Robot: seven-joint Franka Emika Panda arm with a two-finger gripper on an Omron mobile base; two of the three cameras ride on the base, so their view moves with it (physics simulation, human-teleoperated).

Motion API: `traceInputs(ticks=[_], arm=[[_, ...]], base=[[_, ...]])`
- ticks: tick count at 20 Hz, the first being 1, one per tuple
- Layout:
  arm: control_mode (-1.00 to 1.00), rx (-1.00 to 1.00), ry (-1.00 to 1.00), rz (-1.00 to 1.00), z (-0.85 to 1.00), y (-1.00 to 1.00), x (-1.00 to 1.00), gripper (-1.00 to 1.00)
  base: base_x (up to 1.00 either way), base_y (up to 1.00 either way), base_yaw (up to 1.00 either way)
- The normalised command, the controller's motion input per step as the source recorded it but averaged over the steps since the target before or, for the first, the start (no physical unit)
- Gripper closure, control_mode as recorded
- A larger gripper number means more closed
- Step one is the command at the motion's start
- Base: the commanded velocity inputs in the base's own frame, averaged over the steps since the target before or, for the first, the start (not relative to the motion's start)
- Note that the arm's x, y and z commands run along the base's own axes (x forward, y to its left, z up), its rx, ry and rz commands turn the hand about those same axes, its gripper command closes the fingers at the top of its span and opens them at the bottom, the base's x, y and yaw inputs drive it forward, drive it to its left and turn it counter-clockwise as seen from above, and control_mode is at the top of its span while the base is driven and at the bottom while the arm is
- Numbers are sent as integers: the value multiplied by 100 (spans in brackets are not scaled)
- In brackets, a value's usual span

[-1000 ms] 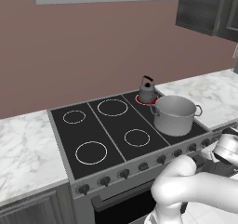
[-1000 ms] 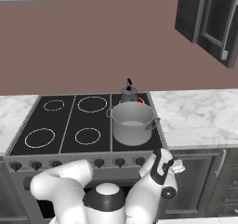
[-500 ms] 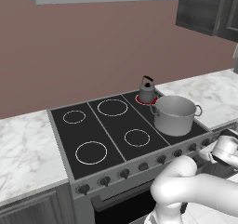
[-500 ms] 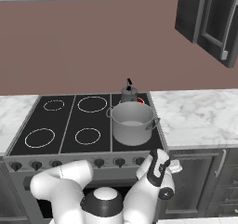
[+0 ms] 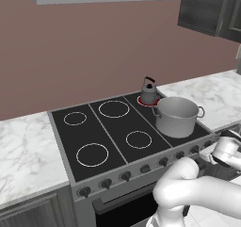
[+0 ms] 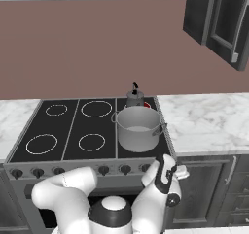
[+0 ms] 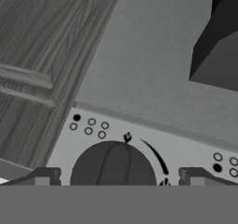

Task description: Pick the kettle from the cabinet and place it on a stove burner. Then pick the pot from the counter and place it on another stove burner. Finally, turn both burners on.

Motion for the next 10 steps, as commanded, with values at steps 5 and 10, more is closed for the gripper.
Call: traceInputs(ticks=[5, 10], arm=[[-100, 0, 0, 0, -15, 13, 15, 100], [-100, 0, 0, 1, -16, 17, 13, 100]], base=[[0, 0, 0], [0, 0, 0]])
